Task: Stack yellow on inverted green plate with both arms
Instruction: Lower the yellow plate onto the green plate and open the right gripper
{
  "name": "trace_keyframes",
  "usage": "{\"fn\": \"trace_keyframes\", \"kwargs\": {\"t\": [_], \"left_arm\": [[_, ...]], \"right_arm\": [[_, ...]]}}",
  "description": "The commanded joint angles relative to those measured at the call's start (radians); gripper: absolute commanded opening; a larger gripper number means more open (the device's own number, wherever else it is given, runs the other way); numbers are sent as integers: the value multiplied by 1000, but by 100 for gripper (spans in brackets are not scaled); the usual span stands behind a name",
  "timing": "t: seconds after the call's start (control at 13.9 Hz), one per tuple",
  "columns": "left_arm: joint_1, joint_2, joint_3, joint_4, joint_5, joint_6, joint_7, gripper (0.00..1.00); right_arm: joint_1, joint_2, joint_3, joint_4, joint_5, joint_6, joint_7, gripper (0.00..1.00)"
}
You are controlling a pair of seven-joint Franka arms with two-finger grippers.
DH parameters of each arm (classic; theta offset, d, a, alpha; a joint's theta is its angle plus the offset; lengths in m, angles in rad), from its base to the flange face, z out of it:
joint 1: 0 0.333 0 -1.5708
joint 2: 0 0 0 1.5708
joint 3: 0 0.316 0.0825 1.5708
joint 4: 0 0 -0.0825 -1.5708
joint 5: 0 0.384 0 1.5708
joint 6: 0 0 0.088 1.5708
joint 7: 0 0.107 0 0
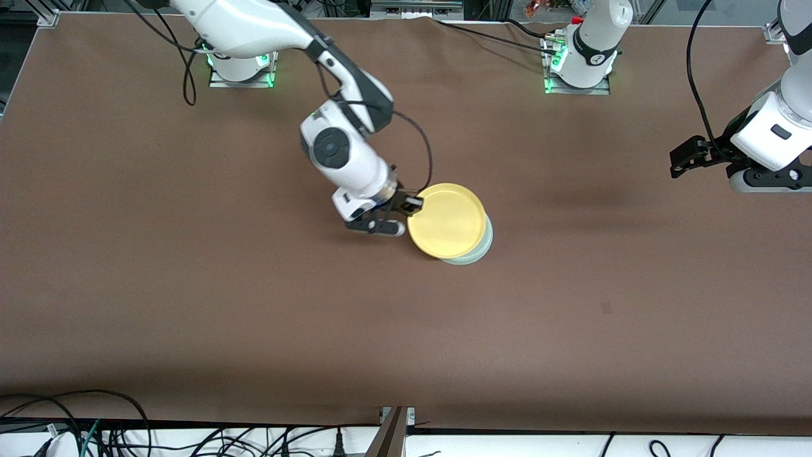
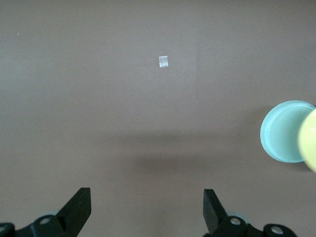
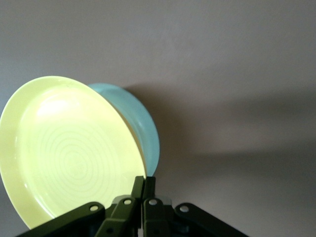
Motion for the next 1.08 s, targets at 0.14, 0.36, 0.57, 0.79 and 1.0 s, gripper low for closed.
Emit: {"fn": "trace_keyframes", "kwargs": {"t": [0.14, 0.36, 0.57, 0.79, 1.0], "left_arm": [[10, 8, 3, 21, -25, -15, 28, 100], [10, 6, 3, 20, -25, -15, 28, 100], [10, 6, 3, 20, -25, -15, 28, 100], [10, 6, 3, 20, -25, -17, 28, 100], [10, 6, 3, 20, -25, -18, 28, 100]], "right_arm": [[187, 52, -163, -10, -17, 107, 93, 0], [198, 60, -170, -5, -17, 112, 103, 0], [196, 60, -170, 1, -15, 113, 105, 0], [196, 66, -170, 1, -17, 116, 105, 0], [198, 77, -170, 10, -15, 121, 106, 0]]}}
